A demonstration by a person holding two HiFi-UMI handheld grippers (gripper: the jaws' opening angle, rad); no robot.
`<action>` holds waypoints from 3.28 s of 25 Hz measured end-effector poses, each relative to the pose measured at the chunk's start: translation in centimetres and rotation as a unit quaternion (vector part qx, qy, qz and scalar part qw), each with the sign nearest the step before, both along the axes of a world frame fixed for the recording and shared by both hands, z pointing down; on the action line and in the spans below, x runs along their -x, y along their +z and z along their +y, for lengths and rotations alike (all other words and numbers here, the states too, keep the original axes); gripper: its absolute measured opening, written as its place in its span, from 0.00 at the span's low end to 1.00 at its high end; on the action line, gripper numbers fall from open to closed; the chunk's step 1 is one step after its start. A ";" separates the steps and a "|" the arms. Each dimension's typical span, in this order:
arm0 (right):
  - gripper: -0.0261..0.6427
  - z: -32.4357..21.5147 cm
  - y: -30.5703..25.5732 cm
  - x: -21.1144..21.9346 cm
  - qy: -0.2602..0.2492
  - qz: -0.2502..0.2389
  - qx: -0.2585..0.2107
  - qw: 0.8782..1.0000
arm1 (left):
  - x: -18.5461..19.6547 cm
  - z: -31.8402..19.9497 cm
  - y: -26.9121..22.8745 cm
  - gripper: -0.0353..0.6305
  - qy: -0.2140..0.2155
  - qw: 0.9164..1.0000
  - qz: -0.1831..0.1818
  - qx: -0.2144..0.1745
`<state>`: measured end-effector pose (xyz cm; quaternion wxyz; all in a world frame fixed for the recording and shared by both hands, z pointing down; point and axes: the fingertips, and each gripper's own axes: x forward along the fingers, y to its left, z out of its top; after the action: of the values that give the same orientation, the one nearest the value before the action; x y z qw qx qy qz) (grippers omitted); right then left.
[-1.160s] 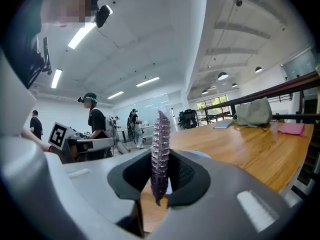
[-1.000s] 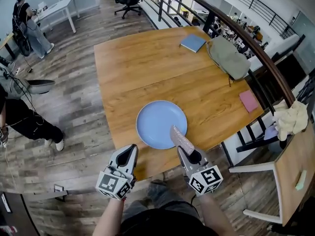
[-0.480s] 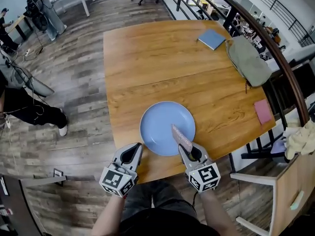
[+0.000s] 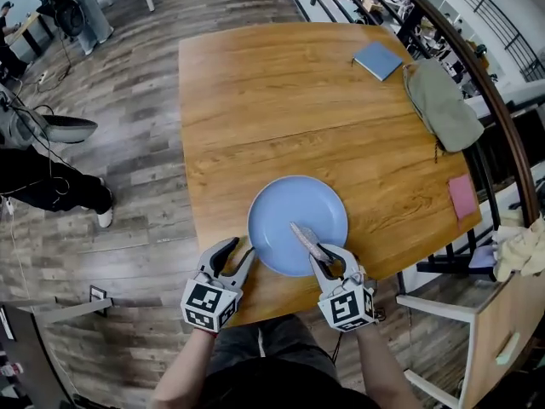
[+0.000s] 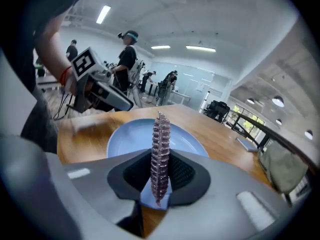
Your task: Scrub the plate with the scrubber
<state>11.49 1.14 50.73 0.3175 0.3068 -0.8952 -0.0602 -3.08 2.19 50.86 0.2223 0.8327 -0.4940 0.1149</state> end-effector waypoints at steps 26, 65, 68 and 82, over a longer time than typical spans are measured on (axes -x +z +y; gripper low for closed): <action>0.16 0.4 6.8 5.1 -0.333 0.382 -0.063 0.860 | -0.5 -4.4 4.8 0.22 0.051 0.990 -0.023 0.127; 0.17 -5.9 7.1 -2.4 -0.139 0.440 0.005 0.887 | -0.7 -4.4 4.4 0.20 0.020 0.993 -0.046 0.110; 0.17 -4.3 7.0 -3.5 -0.129 0.431 0.031 0.892 | -0.7 -4.4 4.4 0.20 0.017 0.993 -0.045 0.108; 0.17 3.5 4.8 -3.0 -0.162 0.365 0.257 0.880 | -0.5 -5.0 4.2 0.17 0.006 0.994 -0.046 0.101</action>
<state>14.50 4.65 55.57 0.6755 0.0219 -0.7369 0.0136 -2.63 -2.83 55.09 0.2818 0.8029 -0.4844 0.2033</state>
